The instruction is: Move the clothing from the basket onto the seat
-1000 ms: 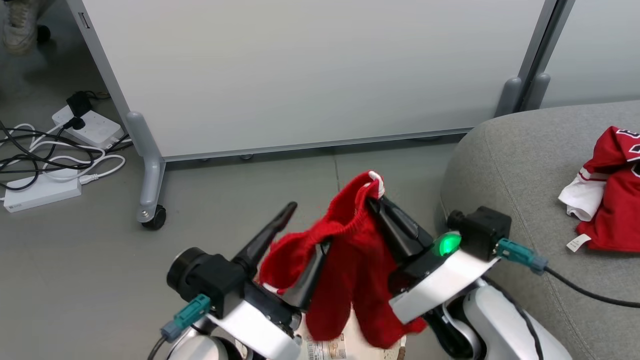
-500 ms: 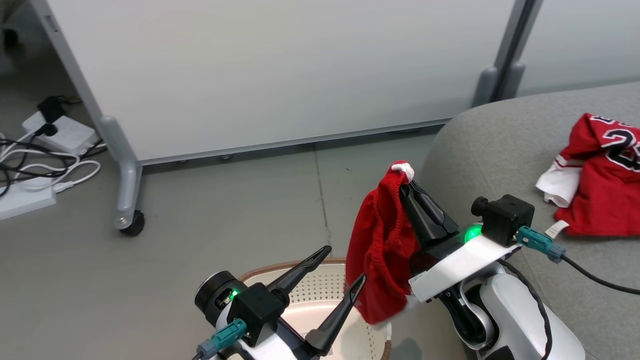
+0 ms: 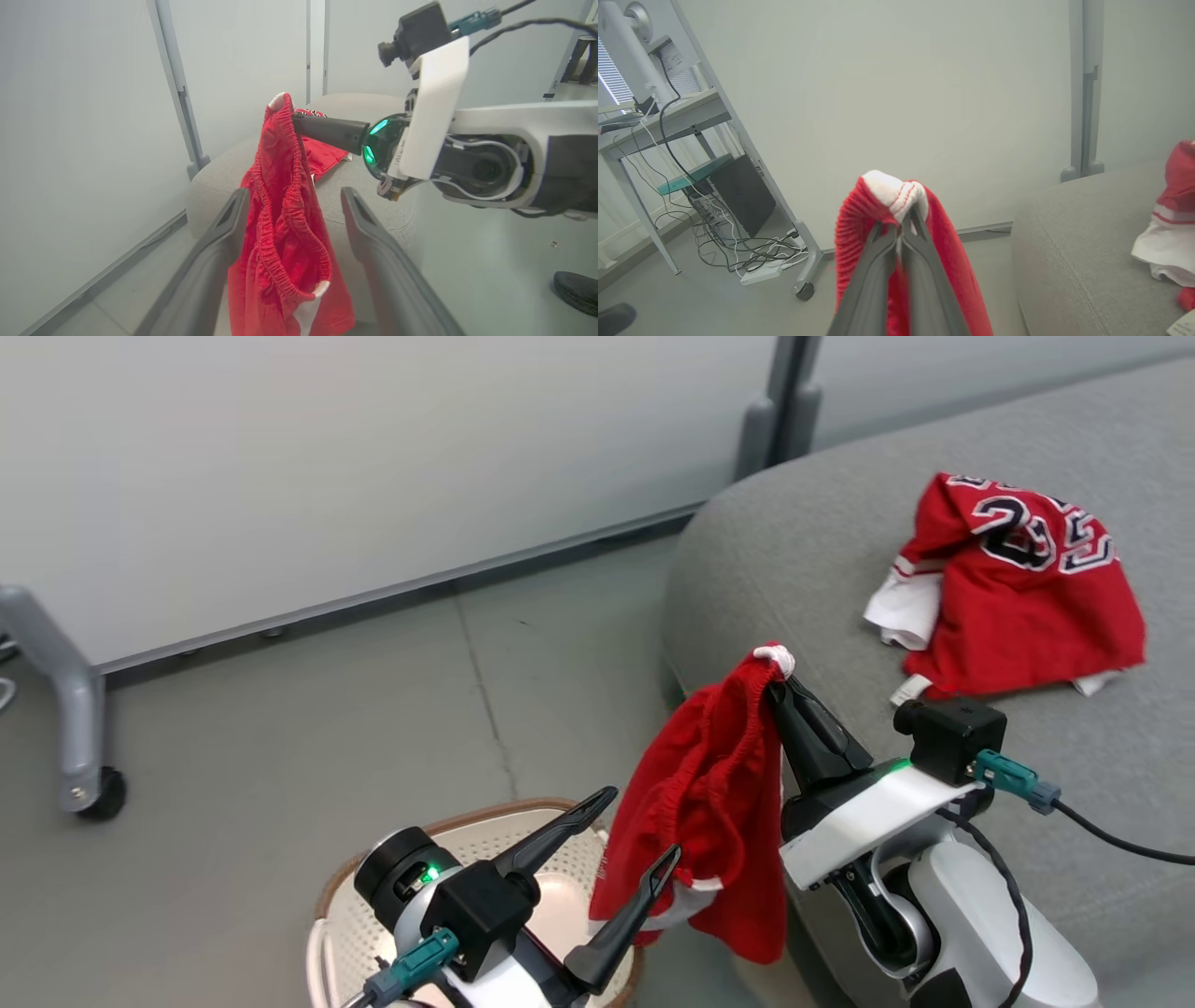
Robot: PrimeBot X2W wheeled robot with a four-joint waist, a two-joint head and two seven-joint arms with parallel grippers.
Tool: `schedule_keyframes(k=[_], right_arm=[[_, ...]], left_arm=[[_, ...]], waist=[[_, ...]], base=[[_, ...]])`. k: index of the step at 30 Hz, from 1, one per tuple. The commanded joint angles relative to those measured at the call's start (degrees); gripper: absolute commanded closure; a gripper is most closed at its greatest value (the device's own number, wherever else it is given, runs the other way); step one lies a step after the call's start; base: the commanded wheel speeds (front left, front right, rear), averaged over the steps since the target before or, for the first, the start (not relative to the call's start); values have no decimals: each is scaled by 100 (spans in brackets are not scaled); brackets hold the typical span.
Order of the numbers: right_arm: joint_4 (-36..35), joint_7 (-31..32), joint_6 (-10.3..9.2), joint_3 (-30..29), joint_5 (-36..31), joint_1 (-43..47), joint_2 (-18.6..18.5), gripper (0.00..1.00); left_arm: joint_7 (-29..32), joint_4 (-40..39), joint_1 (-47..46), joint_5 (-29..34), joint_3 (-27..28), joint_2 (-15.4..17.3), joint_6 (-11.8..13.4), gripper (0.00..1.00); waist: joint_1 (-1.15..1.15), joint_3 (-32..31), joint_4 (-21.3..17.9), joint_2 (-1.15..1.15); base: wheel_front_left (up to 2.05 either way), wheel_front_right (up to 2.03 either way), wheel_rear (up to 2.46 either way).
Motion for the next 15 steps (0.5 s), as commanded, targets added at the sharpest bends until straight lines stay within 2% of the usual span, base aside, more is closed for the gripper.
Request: schedule_keyframes(k=[1,8,15], right_arm=[[68,-18,3,-47,22,-65,-4,100],[266,-85,3,-143,33,-120,56,100],[196,-137,3,-318,7,-318,40,100]], left_arm=[[26,-39,-83,35,4,45,-15,0],[121,-116,-196,59,-19,173,-43,0],[215,-221,-324,104,-54,274,-66,0]], waist=[[0,222,-328,0],[0,458,-882,0],[0,681,-1276,0]], base=[[0,0,0],[0,0,0],[0,0,0]])
